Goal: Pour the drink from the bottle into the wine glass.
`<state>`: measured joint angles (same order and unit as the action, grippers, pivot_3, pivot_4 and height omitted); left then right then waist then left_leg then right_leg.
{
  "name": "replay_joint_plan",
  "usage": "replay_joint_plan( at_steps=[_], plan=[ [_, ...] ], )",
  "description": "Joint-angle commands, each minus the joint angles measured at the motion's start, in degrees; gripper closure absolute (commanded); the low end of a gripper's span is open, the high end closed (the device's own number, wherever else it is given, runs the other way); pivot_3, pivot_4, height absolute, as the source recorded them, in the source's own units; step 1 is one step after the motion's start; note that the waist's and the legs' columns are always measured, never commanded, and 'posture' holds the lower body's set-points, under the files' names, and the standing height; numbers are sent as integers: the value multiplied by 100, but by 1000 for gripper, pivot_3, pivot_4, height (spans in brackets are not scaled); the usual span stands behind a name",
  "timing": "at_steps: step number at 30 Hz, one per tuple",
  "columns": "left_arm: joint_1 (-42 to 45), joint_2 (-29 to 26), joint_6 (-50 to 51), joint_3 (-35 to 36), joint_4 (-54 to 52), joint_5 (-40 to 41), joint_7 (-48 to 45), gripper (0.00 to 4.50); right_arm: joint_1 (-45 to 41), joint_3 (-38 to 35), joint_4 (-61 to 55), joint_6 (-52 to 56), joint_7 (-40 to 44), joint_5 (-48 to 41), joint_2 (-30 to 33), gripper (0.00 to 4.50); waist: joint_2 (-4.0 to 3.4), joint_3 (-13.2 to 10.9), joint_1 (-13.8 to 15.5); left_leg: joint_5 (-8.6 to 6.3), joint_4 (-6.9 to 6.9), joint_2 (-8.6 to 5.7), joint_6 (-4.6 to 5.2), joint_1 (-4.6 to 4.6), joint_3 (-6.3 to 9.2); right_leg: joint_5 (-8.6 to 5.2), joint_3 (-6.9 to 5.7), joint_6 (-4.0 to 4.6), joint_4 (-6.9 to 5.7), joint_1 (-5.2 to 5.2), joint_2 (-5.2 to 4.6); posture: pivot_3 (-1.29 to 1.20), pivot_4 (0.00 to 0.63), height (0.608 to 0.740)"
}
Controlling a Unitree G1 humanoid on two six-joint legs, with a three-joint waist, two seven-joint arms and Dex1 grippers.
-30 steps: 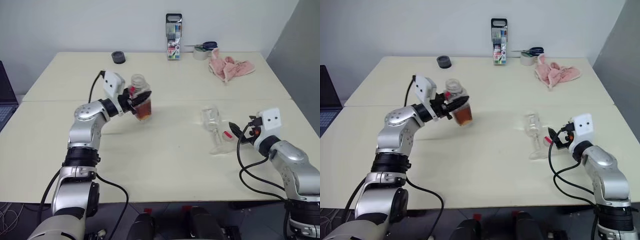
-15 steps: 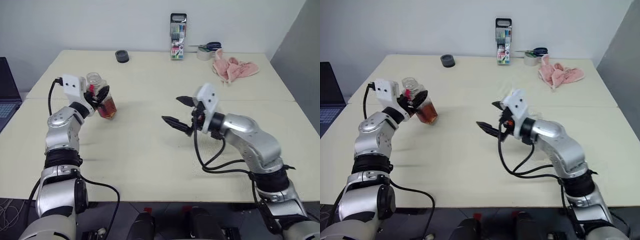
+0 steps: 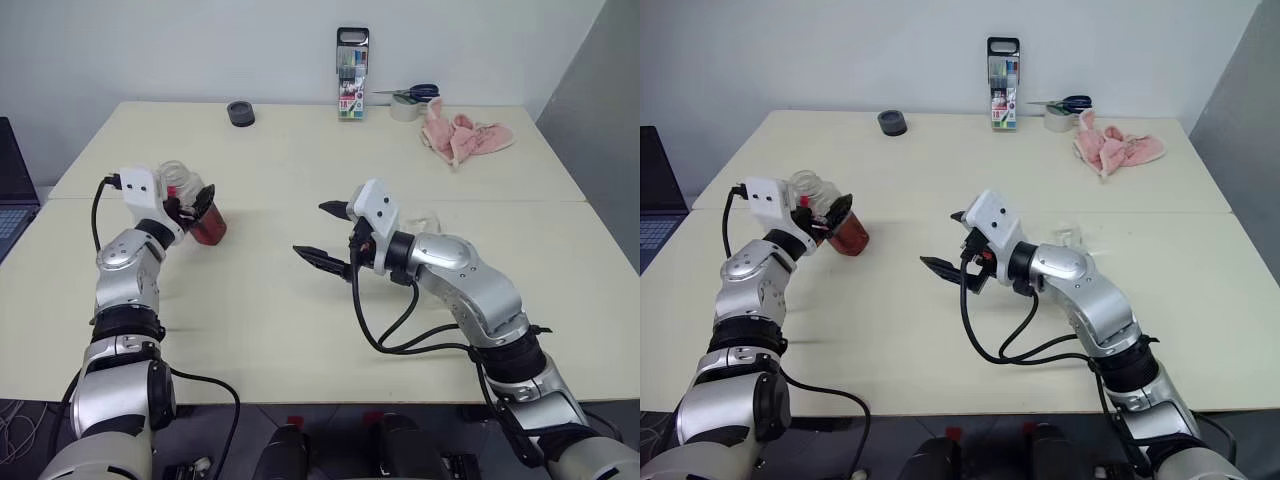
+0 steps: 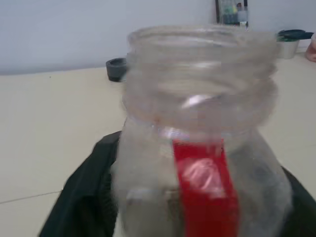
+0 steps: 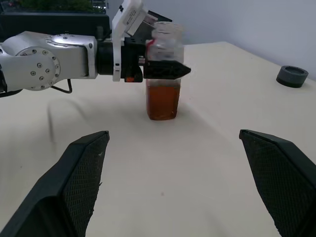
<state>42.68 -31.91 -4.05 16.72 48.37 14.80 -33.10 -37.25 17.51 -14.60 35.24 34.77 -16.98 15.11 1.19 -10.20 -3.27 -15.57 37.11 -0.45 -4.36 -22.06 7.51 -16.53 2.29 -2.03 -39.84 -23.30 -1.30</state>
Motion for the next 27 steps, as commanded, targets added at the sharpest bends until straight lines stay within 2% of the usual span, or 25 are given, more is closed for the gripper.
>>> replay_joint_plan(
  at_steps=[1,19,27],
  plan=[
    [49,-31,-203,66,-38,29,-36,18,-37,-15,-257,-51,17,12,-51,0,0,0,-1,0,0,0,0,0,0,0,0,0,0,0,0,0,150,740],
    [-907,105,-713,34,-410,-78,137,18,110,7,-457,44,15,169,93,0,0,1,-3,-3,-3,2,4,4,0,0,2,1,-2,-1,-1,0,150,740],
    [-1842,187,-539,94,-1657,-30,574,18,475,-143,-860,301,8,126,431,0,1,1,2,-8,-5,3,13,5,4,0,4,1,-1,0,-3,0,150,740]
  ],
)
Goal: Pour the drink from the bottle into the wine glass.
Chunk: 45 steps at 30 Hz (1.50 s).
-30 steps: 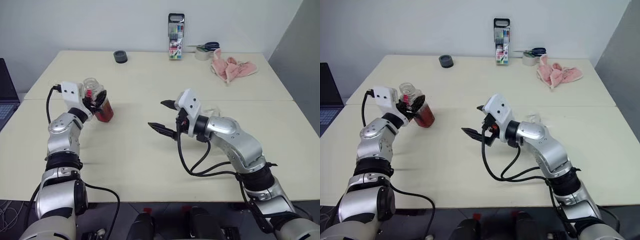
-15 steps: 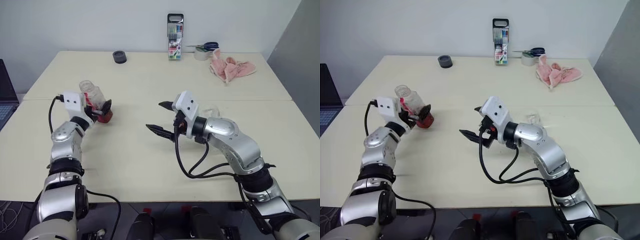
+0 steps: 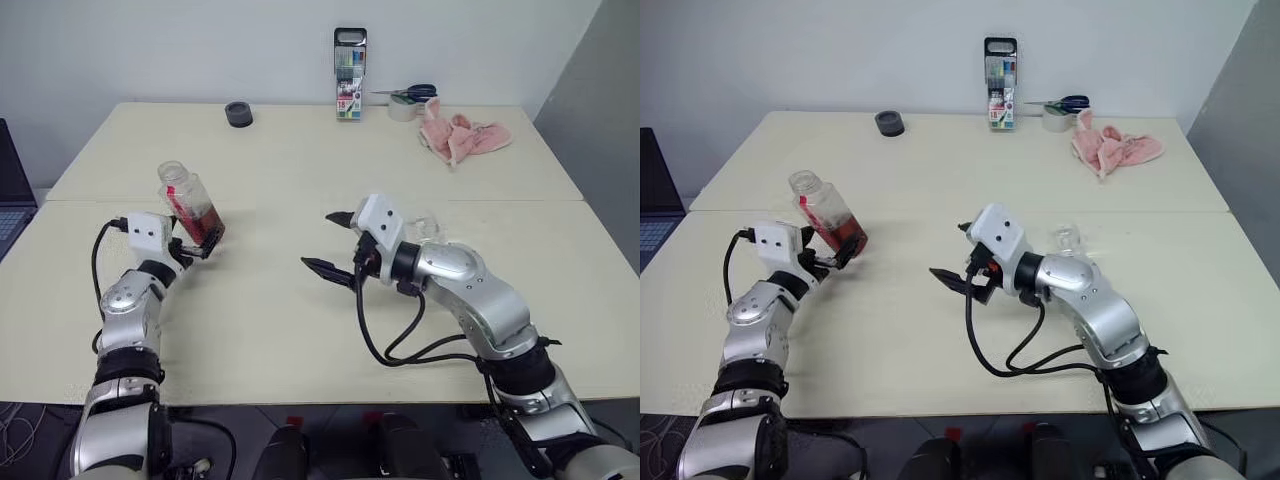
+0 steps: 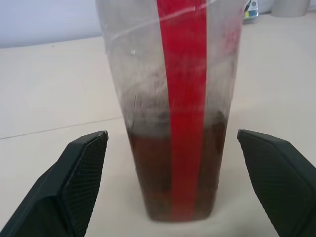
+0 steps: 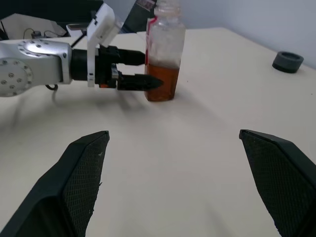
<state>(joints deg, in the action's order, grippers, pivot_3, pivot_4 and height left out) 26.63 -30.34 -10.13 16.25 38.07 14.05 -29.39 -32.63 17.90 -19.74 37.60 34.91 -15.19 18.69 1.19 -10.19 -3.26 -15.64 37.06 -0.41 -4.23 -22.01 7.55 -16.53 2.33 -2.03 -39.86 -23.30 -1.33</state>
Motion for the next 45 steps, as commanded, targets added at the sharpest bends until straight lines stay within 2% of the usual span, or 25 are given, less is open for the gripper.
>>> replay_joint_plan(
  at_steps=[1,7,10,14,17,21,25,32,45],
  plan=[
    [-407,55,101,143,-860,35,290,18,56,-232,-411,128,-22,-76,120,0,0,0,1,-1,0,0,1,0,2,0,0,0,1,0,0,0,150,740],
    [-1310,142,457,120,-2179,45,536,18,427,-812,-1002,666,-53,-423,473,0,1,0,17,-2,-1,1,3,-1,2,0,0,0,4,2,-3,0,150,740],
    [-1912,169,640,-124,-3012,107,260,18,610,-1887,-1320,1666,-256,-1234,501,0,1,1,27,-2,-2,2,4,-1,0,0,2,0,12,5,-3,0,150,740],
    [-2040,49,984,-661,-3758,384,-593,18,305,-3049,-972,3135,-456,-1881,918,0,0,0,99,-2,0,-2,5,-1,-8,0,1,0,13,12,-2,0,150,740],
    [-1816,-168,1478,-1082,-4194,745,-1468,18,-98,-3307,-312,4149,-284,-2151,1561,0,-2,-2,147,-2,2,-3,6,1,-16,0,3,0,11,15,1,0,150,740],
    [-1222,-490,1995,-1426,-4256,1088,-2461,18,-522,-2933,663,4834,219,-2398,2329,0,-3,-2,138,-3,-6,5,8,6,-24,-2,4,4,17,16,12,0,150,740],
    [-803,-693,2012,-1700,-4029,1095,-3265,18,-973,-2385,1471,5118,695,-2577,2652,0,-8,-5,19,-4,-9,8,10,9,-43,-4,18,8,20,13,15,0,150,740],
    [-670,-680,1531,-1993,-3661,919,-4180,18,-1604,-1405,2802,4801,1077,-2234,2613,0,-8,-6,-6,-5,-8,7,11,7,-45,-4,20,7,24,12,13,0,150,740],
    [-586,-344,922,-2068,-3086,606,-4263,18,-2559,-285,4707,4163,1874,-1526,2231,0,-11,-7,-6,-5,-8,6,11,2,-42,-4,18,6,28,9,10,0,150,740]
  ],
)
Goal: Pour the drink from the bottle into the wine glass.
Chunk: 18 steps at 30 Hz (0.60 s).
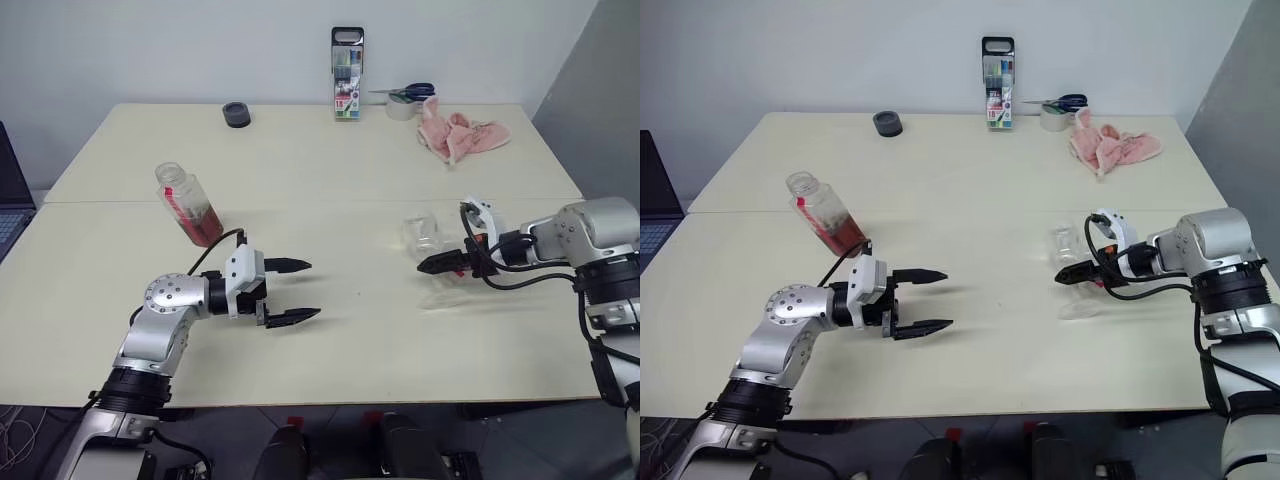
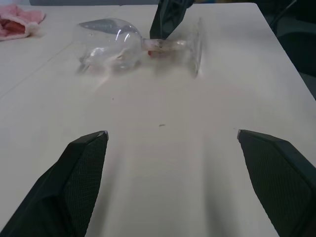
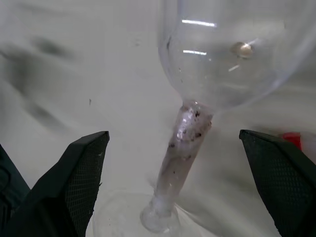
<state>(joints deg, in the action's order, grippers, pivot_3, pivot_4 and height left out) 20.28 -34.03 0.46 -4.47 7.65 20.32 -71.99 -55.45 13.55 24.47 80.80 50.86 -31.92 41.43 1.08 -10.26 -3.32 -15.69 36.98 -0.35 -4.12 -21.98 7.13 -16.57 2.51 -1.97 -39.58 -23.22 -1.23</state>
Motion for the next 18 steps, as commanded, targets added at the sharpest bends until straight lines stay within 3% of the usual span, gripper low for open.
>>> replay_joint_plan(
  at_steps=[1,4,13,14,18],
  plan=[
    [50,45,-128,3,-60,-35,8,5,-344,239,421,-202,361,214,-74,172,0,0,2,0,0,0,0,0,1,0,0,0,0,0,0,0,150,740],
    [20,85,-118,-12,-128,-75,41,0,-464,475,805,-392,562,454,-194,870,0,0,2,0,1,-1,0,-1,2,0,-1,0,0,0,-1,0,150,740],
    [-72,118,12,-6,-404,-102,200,0,-751,566,1607,-656,982,900,-436,4010,-1,0,-2,0,1,-1,0,-1,4,0,-1,0,-1,-1,-1,0,150,740],
    [-99,113,36,1,-445,-95,222,0,-804,506,1653,-619,1009,901,-440,4246,-1,0,-3,0,1,-1,0,0,2,0,0,0,-2,-1,-2,0,150,740],
    [-292,102,156,76,-609,-46,377,0,-1062,-178,1778,-303,706,714,-676,4259,-4,-3,-2,0,1,-3,0,-1,3,0,0,0,-3,-2,-4,0,150,740]
  ],
)
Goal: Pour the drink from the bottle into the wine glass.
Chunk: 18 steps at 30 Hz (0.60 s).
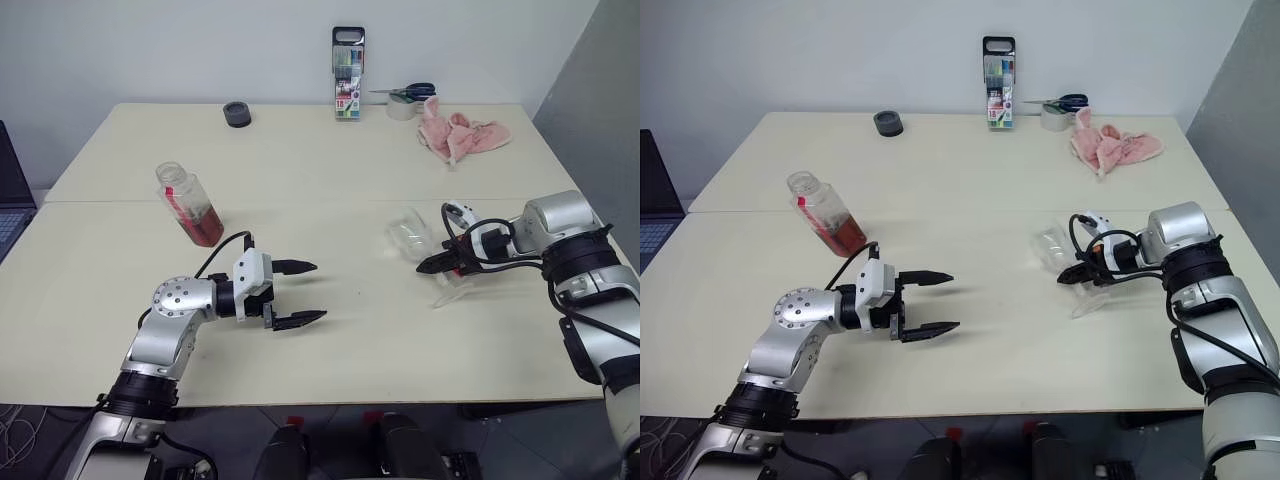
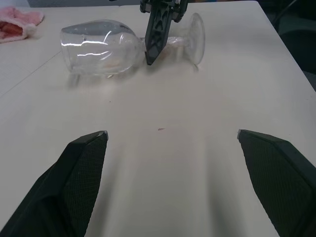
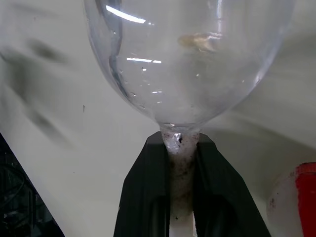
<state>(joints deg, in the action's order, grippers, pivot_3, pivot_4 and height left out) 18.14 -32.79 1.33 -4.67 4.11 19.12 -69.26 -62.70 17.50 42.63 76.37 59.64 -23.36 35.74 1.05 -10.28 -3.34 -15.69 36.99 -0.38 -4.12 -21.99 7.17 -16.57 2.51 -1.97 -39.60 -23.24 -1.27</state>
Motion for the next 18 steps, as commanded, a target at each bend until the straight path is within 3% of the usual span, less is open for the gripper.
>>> replay_joint_plan(
  at_steps=[1,4,6,12,18],
  plan=[
    [-110,-24,88,111,-278,74,141,0,-388,-836,-9,169,-382,-180,-258,4259,-2,-1,-10,0,-1,0,0,0,0,0,0,0,-1,-2,0,0,150,740],
    [-186,12,255,182,-422,156,318,0,-367,-1669,-247,-450,-1242,-191,-871,4259,-2,-1,-40,0,-1,5,0,1,-1,0,1,0,-8,-4,3,0,150,740],
    [-206,26,398,252,-519,224,456,0,-145,-1944,-539,-1520,-1986,60,-1348,4259,-2,-1,-43,0,-1,3,0,1,2,0,0,0,-14,-5,3,0,150,740],
    [-52,-44,655,458,-350,282,693,0,543,-1811,-462,-5283,-3848,1239,-2486,4259,-2,-1,-29,0,2,-4,-1,-3,3,0,-1,0,-24,-9,-4,0,150,740],
    [50,-48,892,604,-319,336,790,0,1019,-1684,-189,-7116,-4367,1787,-2877,4259,-3,-1,-37,2,3,-4,-4,1,1,0,1,1,-26,-10,-3,0,150,740]
  ],
)
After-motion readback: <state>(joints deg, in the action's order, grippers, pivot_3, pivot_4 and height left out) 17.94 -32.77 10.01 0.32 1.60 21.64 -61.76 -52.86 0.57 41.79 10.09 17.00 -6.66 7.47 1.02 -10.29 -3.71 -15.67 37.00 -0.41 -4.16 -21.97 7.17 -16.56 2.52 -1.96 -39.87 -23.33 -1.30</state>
